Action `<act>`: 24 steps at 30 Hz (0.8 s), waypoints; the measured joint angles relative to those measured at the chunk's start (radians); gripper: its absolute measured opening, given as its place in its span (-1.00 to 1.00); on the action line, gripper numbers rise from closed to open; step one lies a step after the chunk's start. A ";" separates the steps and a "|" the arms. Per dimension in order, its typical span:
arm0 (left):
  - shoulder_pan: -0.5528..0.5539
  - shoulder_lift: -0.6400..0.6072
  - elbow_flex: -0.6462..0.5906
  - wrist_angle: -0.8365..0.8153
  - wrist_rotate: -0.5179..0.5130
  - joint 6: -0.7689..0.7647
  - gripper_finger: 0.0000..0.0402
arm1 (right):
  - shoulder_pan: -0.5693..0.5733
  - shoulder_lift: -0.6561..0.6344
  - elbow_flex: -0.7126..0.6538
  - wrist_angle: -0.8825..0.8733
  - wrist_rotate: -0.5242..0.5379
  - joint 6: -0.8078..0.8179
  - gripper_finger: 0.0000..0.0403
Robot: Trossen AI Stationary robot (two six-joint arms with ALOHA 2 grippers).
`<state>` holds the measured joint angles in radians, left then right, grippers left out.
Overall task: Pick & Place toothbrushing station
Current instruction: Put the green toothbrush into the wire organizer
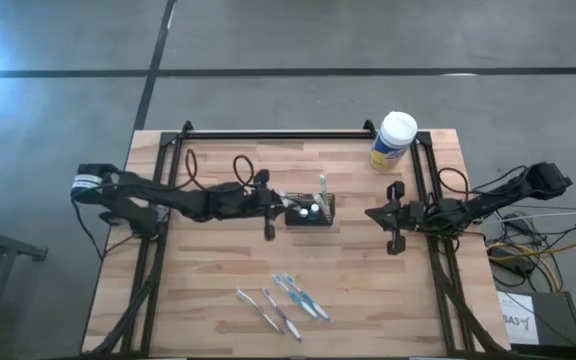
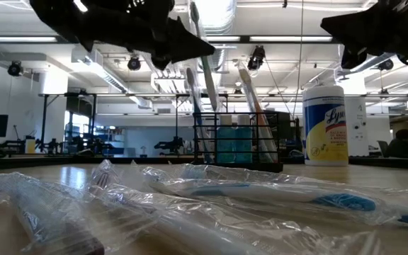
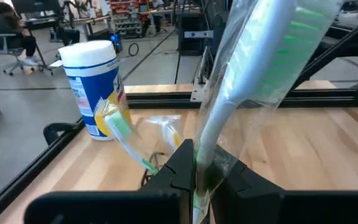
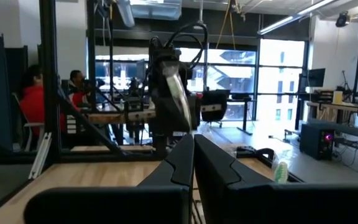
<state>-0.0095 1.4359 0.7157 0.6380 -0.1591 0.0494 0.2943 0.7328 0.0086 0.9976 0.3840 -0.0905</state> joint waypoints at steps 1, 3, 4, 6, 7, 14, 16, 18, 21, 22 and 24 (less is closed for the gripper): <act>-0.001 -0.011 0.000 -0.001 0.000 0.000 -0.88 | 0.000 0.000 0.000 0.000 0.000 -0.003 -0.96; -0.005 -0.040 0.002 -0.025 0.000 -0.001 -0.88 | -0.001 0.000 0.000 0.001 0.000 -0.011 -0.96; -0.005 -0.054 0.002 -0.046 0.000 -0.003 -0.88 | -0.001 0.000 0.000 0.001 0.000 -0.012 -0.96; -0.005 -0.074 0.002 -0.087 0.000 -0.018 -0.88 | -0.001 0.000 0.000 0.001 0.000 -0.014 -0.96; -0.005 -0.081 0.002 -0.119 0.000 -0.027 -0.88 | -0.001 0.000 0.000 0.001 0.000 -0.014 -0.96; -0.005 -0.051 -0.001 -0.149 0.000 -0.031 -0.88 | -0.001 0.001 0.000 0.003 0.005 -0.014 -0.96; -0.003 -0.033 -0.001 -0.147 -0.015 -0.025 -0.88 | -0.001 0.000 0.000 0.004 0.009 -0.014 -0.96; -0.001 -0.012 -0.002 -0.146 -0.025 -0.025 -0.88 | 0.000 0.001 0.000 0.004 0.009 -0.014 -0.96; 0.001 0.017 -0.003 -0.140 -0.026 -0.030 -0.88 | 0.000 0.002 0.000 0.003 0.009 -0.014 -0.96; 0.001 0.025 -0.003 -0.137 -0.026 -0.035 -0.88 | 0.000 0.002 0.000 0.002 0.009 -0.014 -0.96; 0.001 0.044 -0.003 -0.123 -0.027 -0.042 -0.88 | 0.000 0.002 0.000 0.002 0.009 -0.014 -0.96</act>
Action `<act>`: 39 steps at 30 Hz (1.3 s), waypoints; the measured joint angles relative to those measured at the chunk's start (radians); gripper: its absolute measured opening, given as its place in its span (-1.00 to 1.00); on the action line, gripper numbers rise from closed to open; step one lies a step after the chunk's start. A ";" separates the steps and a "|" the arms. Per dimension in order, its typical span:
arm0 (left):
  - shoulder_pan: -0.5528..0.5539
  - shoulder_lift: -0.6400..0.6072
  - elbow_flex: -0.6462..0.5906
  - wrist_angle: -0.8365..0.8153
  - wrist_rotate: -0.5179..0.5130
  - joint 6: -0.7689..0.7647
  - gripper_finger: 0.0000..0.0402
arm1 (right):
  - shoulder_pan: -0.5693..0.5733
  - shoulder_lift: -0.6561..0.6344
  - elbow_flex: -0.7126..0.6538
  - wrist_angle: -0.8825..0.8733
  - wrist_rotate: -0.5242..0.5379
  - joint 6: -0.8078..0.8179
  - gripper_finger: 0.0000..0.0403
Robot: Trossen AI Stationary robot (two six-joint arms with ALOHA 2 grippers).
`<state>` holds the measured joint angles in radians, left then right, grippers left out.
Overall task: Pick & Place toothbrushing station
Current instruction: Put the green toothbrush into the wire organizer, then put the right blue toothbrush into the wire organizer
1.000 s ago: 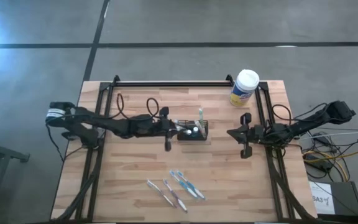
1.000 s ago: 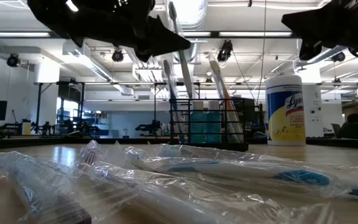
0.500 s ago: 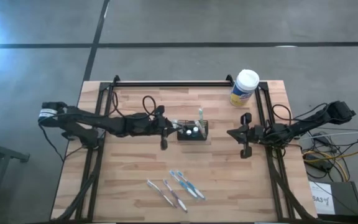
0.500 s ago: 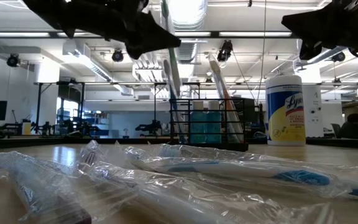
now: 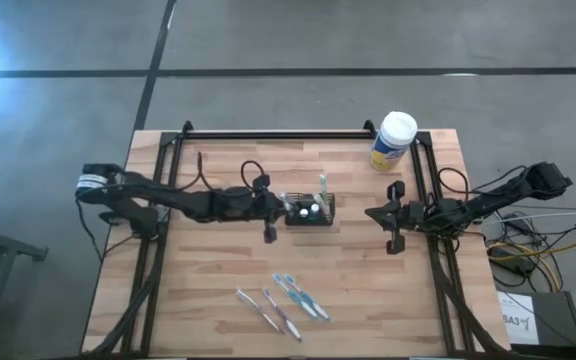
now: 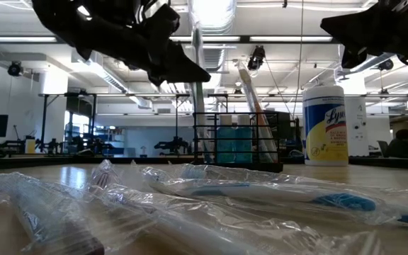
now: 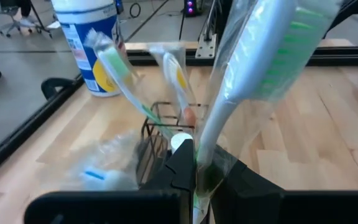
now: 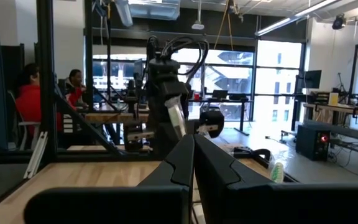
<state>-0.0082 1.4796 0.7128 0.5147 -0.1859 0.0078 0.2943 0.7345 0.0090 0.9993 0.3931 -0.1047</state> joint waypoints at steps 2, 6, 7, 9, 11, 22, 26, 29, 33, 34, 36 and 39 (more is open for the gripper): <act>0.001 0.019 0.000 0.010 -0.003 -0.001 -0.88 | 0.000 0.000 0.000 0.000 0.000 -0.002 -0.96; 0.006 0.056 0.000 0.029 -0.016 -0.001 -0.88 | 0.000 0.000 0.000 0.000 0.000 -0.004 -0.96; 0.007 0.065 0.000 0.038 -0.016 -0.001 -0.88 | 0.000 0.000 0.000 0.000 0.000 -0.004 -0.96; 0.007 0.086 0.000 0.058 -0.017 -0.001 -0.88 | 0.000 0.000 0.000 0.000 0.000 -0.004 -0.96; 0.007 0.102 0.000 0.070 -0.017 -0.001 -0.88 | 0.000 0.000 0.000 0.000 0.000 -0.004 -0.96; 0.015 0.150 -0.001 0.086 -0.016 -0.001 -0.87 | 0.000 0.000 0.000 0.000 0.000 0.000 -0.96; 0.021 0.161 -0.001 0.090 -0.007 -0.001 -0.83 | 0.000 0.000 0.000 0.000 0.000 -0.003 -0.96; 0.021 0.160 -0.001 0.095 0.036 -0.003 -0.73 | 0.000 0.000 0.000 0.000 0.000 -0.006 -0.96; 0.021 0.153 -0.001 0.097 0.047 -0.010 -0.55 | 0.000 0.000 0.000 0.000 0.000 -0.006 -0.96; 0.021 0.153 -0.001 0.096 0.049 -0.011 -0.50 | 0.000 0.000 0.000 0.000 0.000 -0.006 -0.96; 0.021 0.153 -0.001 0.096 0.056 -0.011 -0.38 | 0.000 0.000 0.000 -0.001 0.000 -0.005 -0.96; 0.021 0.144 -0.001 0.095 0.071 -0.019 -0.17 | 0.000 0.000 0.000 -0.001 0.000 -0.004 -0.96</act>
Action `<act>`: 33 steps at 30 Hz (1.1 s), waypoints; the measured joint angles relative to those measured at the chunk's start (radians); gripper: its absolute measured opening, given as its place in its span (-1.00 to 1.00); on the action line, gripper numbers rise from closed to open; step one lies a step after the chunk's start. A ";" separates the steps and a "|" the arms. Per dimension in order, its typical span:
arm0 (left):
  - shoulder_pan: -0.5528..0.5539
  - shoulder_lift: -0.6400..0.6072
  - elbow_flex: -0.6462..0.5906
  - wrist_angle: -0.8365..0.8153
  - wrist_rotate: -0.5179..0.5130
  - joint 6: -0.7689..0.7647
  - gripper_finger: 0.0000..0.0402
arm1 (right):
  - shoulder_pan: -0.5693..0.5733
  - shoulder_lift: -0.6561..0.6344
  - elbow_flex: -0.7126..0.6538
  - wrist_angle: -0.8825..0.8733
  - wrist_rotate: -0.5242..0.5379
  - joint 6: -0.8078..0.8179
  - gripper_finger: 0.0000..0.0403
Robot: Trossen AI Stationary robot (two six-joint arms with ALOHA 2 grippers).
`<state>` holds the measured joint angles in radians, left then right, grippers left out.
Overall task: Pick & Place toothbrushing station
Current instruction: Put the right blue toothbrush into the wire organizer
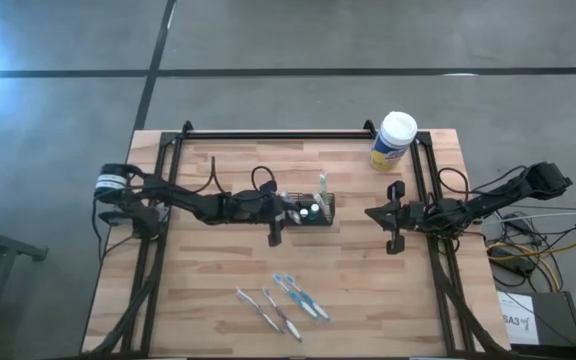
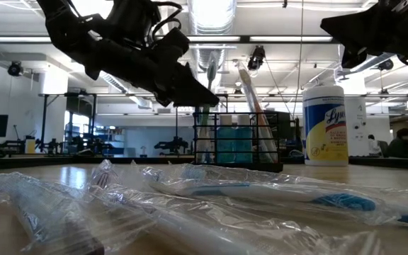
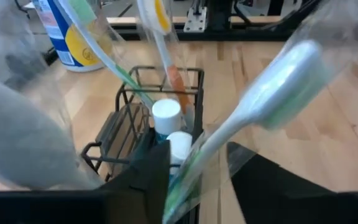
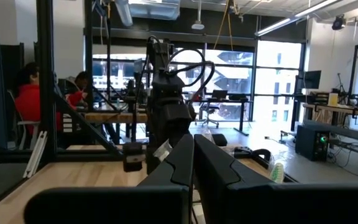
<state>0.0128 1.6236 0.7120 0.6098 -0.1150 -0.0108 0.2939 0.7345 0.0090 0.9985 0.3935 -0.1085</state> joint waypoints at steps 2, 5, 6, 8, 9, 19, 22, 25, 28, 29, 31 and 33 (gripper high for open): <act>0.000 -0.011 0.000 0.003 0.000 -0.011 -0.03 | 0.000 0.000 0.000 0.000 0.000 0.001 -0.96; 0.000 -0.023 0.000 0.004 0.000 -0.029 0.17 | 0.000 0.000 0.000 -0.001 0.000 0.000 -0.96; 0.000 -0.028 0.000 0.002 0.000 -0.032 0.23 | 0.000 0.000 0.000 -0.001 0.000 0.000 -0.96; 0.000 -0.042 0.000 0.000 0.001 -0.033 0.32 | 0.000 0.000 0.000 -0.002 0.000 0.000 -0.96; -0.001 -0.052 0.000 -0.001 0.009 -0.033 0.35 | 0.000 0.000 0.000 -0.004 0.000 0.000 -0.96; -0.002 -0.282 0.000 -0.242 0.212 -0.009 0.42 | 0.000 0.000 0.000 -0.023 0.001 0.000 -0.96; -0.004 -0.398 0.000 -0.407 0.263 0.043 0.41 | 0.000 0.000 0.000 -0.023 0.001 0.000 -0.96; -0.010 -0.515 -0.040 -0.518 0.235 0.090 0.32 | 0.000 0.000 0.000 -0.026 0.001 -0.004 -0.96; -0.008 -0.647 -0.137 -0.521 0.226 0.115 0.13 | 0.000 0.000 0.000 -0.031 0.001 -0.005 -0.96; -0.008 -0.698 -0.176 -0.514 0.226 0.122 0.04 | 0.000 0.000 0.000 -0.031 0.001 -0.006 -0.96; -0.008 -0.796 -0.255 -0.500 0.228 0.126 -0.17 | 0.000 0.000 0.000 -0.031 0.001 -0.009 -0.96; -0.005 -0.889 -0.331 -0.495 0.220 0.121 -0.42 | 0.000 0.000 0.000 -0.031 0.001 -0.032 -0.96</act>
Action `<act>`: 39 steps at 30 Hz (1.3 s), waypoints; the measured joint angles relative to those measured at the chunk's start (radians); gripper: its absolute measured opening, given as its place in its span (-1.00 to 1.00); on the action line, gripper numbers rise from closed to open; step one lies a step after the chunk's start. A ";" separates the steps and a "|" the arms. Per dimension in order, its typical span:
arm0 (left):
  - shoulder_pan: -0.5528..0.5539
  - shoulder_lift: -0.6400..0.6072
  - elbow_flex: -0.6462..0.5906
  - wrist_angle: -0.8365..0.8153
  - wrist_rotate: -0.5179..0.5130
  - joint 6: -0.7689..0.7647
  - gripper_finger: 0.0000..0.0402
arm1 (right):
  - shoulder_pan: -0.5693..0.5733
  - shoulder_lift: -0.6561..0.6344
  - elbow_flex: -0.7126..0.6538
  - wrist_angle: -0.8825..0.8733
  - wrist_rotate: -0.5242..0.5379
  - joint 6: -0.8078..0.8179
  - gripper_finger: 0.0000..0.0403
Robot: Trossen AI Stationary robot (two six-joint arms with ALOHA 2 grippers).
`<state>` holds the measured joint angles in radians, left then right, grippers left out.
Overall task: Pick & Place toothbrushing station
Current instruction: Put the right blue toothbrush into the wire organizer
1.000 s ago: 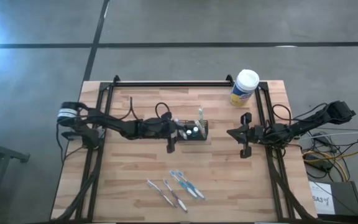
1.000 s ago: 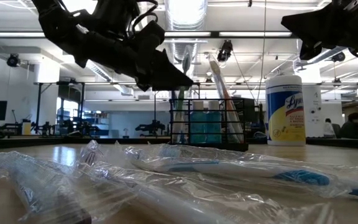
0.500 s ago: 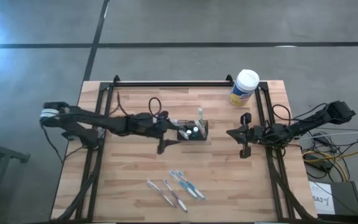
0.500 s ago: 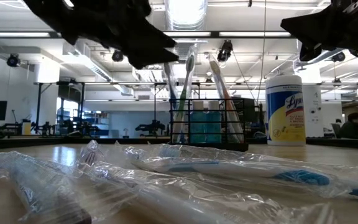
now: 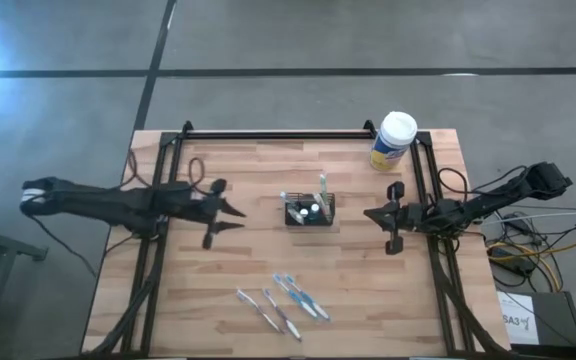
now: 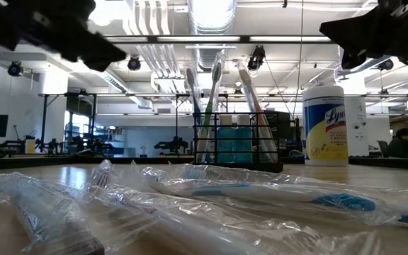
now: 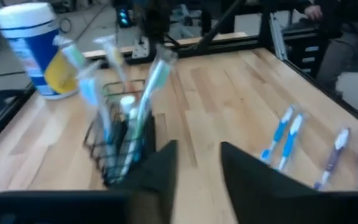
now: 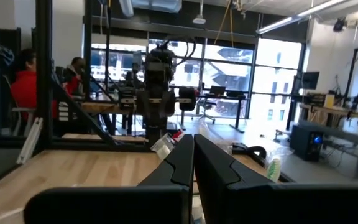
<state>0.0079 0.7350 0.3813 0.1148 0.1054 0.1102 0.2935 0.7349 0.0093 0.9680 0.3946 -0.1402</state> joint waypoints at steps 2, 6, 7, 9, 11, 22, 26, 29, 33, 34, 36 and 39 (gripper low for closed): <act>0.004 -0.082 -0.058 0.019 -0.022 -0.022 -0.69 | 0.000 0.001 0.000 0.000 0.000 -0.029 -0.96; 0.004 -0.213 -0.134 0.052 -0.030 -0.063 -0.94 | 0.000 0.002 0.000 0.000 0.000 -0.043 -0.96; 0.004 -0.239 -0.152 0.052 -0.030 -0.064 -0.94 | 0.000 0.002 0.000 0.000 0.000 -0.044 -0.96; 0.004 -0.282 -0.188 0.059 -0.029 -0.067 -0.94 | 0.000 0.002 0.000 0.000 0.000 -0.044 -0.96; 0.004 -0.314 -0.228 0.084 -0.028 -0.087 -0.97 | 0.000 0.002 0.000 0.000 0.000 -0.044 -0.96; 0.004 -0.396 -0.359 0.178 -0.016 -0.142 -0.98 | 0.001 0.002 0.000 0.000 0.000 0.002 -0.96; 0.004 -0.396 -0.366 0.182 -0.017 -0.150 -0.97 | 0.001 0.002 0.000 0.000 -0.001 0.046 -0.96; 0.004 -0.396 -0.366 0.181 -0.016 -0.167 -0.96 | 0.001 0.001 0.037 -0.068 -0.007 0.102 -0.96; 0.004 -0.396 -0.361 0.181 -0.017 -0.188 -0.97 | 0.003 0.009 0.180 -0.414 0.002 0.172 -0.96; 0.004 -0.396 -0.361 0.181 -0.017 -0.194 -0.97 | 0.003 0.015 0.227 -0.514 0.015 0.202 -0.96; 0.004 -0.396 -0.359 0.181 -0.017 -0.208 -0.97 | 0.003 0.041 0.326 -0.699 0.030 0.265 -0.96; 0.004 -0.395 -0.355 0.181 -0.017 -0.216 -0.96 | 0.006 0.103 0.452 -0.915 0.031 0.354 -0.96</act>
<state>0.0119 0.3397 0.0266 0.2957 0.0887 -0.1053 0.2992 0.8376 0.4614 0.0526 0.4256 0.2134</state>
